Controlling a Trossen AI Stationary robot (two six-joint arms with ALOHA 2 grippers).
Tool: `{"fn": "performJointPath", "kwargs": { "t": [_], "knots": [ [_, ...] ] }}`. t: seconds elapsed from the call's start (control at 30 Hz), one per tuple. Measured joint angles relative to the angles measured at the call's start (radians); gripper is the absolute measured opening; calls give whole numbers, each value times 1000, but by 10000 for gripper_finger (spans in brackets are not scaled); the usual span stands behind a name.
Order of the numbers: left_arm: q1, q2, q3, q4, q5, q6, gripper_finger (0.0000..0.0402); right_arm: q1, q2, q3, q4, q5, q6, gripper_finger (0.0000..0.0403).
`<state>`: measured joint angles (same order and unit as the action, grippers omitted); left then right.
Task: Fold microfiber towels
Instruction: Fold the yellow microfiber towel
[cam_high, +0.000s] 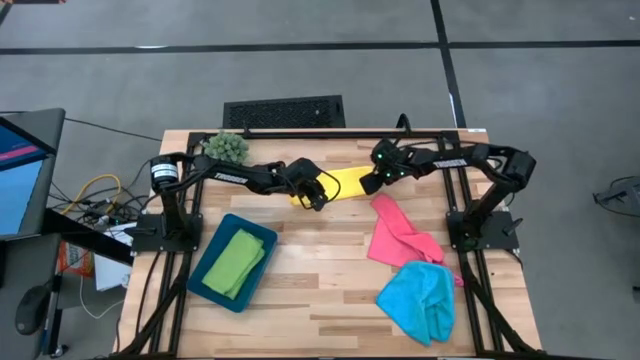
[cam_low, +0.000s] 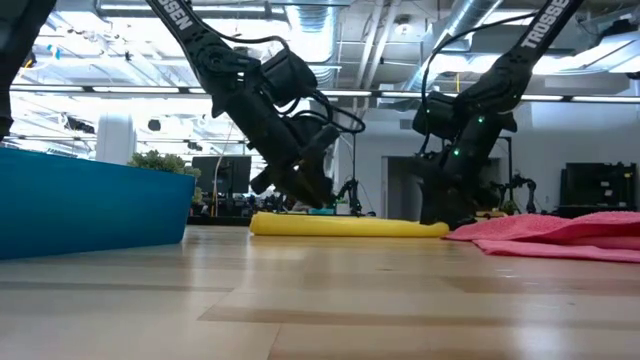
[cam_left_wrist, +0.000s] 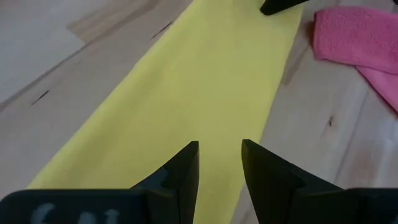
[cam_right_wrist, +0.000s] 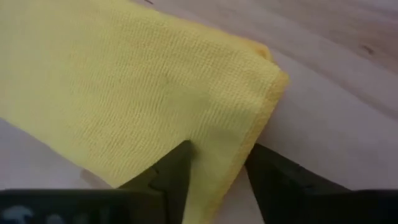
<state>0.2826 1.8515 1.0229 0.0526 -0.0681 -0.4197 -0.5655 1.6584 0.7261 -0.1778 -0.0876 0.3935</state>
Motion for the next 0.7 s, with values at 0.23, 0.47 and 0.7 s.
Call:
{"fn": "performJointPath", "kwargs": {
  "t": [0.23,0.47,0.7],
  "knots": [
    [1,0,0,-43,-19,0,112,6,4,-2,2,18,0,70],
    [1,0,0,-38,-44,-1,112,8,-46,-7,-42,-11,-8,9],
    [1,-12,1,-35,7,-81,112,0,-91,19,-129,-9,-8,13]
  ]
}}
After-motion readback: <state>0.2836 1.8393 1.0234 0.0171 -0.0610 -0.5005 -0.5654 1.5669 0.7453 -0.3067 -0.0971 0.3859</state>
